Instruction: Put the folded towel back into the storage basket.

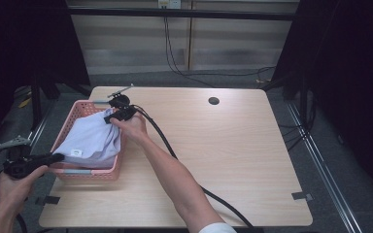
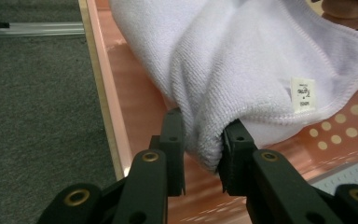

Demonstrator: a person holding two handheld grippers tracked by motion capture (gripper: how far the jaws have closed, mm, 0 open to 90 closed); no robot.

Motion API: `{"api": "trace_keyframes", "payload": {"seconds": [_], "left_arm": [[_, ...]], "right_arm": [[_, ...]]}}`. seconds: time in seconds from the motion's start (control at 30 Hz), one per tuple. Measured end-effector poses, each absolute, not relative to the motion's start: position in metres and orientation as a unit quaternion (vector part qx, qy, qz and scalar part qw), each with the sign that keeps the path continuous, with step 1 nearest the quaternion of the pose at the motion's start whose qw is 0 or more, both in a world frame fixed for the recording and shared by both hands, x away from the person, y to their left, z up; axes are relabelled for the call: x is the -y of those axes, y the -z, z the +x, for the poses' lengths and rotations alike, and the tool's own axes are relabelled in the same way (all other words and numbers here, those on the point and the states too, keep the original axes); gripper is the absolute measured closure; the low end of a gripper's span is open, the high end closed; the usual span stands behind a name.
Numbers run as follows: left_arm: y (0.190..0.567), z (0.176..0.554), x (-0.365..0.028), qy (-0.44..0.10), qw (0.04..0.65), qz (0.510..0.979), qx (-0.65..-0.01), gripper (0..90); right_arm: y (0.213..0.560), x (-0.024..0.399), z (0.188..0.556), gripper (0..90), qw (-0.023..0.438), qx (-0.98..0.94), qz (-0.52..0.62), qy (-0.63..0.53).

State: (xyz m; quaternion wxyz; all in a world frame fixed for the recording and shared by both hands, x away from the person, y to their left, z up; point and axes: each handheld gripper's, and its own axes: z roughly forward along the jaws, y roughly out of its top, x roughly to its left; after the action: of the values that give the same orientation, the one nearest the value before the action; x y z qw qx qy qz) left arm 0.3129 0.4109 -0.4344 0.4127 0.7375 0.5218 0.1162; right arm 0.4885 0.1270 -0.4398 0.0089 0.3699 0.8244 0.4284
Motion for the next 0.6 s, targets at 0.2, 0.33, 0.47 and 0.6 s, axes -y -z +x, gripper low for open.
{"api": "trace_keyframes", "payload": {"seconds": [0.2,0.33,0.47,0.6], "left_arm": [[0.437,0.31,-0.406,-0.118,0.41,0.737,-0.523,56.7],[0.426,0.304,-0.394,-0.132,0.415,0.747,-0.502,46.8],[0.419,0.304,-0.383,-0.131,0.422,0.749,-0.493,42.3],[0.419,0.306,-0.374,-0.128,0.426,0.752,-0.487,41.2]], "right_arm": [[0.453,-0.129,0.493,54.3,0.015,-0.826,0.376,-0.42],[0.45,-0.124,0.496,39.6,0.023,-0.826,0.369,-0.426],[0.439,-0.115,0.496,37.4,0.032,-0.827,0.354,-0.435],[0.428,-0.104,0.489,37.5,0.031,-0.827,0.336,-0.449]]}}
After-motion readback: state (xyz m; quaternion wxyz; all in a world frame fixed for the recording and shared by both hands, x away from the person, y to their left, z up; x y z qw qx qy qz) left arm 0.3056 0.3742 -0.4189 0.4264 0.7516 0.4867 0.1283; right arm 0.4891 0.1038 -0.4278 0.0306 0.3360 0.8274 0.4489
